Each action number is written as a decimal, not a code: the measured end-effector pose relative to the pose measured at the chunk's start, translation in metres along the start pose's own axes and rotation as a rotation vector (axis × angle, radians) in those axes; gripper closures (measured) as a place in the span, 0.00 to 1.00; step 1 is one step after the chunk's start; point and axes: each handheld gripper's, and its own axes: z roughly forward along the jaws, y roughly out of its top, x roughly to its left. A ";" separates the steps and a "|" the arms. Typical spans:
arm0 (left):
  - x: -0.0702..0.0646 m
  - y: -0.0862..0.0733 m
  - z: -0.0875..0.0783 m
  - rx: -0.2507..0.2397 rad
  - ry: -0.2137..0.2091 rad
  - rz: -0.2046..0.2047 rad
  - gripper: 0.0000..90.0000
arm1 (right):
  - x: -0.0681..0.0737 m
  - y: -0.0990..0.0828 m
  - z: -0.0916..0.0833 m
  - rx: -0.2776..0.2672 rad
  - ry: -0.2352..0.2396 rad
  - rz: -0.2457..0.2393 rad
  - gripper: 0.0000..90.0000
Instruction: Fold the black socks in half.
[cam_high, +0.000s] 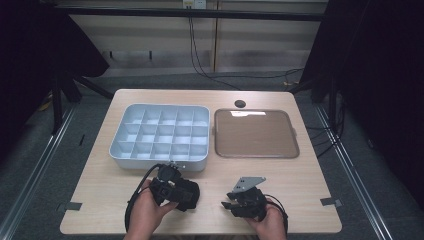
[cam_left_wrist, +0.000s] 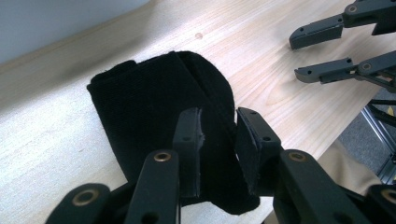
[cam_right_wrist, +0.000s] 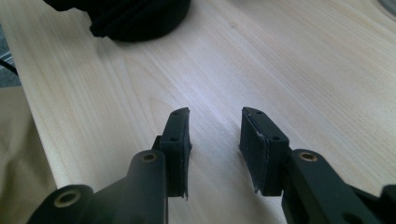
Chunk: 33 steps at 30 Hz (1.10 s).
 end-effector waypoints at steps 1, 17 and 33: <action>-0.001 0.000 0.001 -0.007 0.002 -0.011 0.78 | 0.001 0.000 0.000 0.004 0.001 0.004 0.70; -0.005 0.005 0.026 0.040 0.040 0.016 0.89 | 0.000 0.000 0.001 0.006 0.005 -0.002 0.69; -0.010 0.005 0.029 0.049 0.060 0.055 0.88 | 0.000 0.001 -0.001 -0.005 -0.009 -0.010 0.68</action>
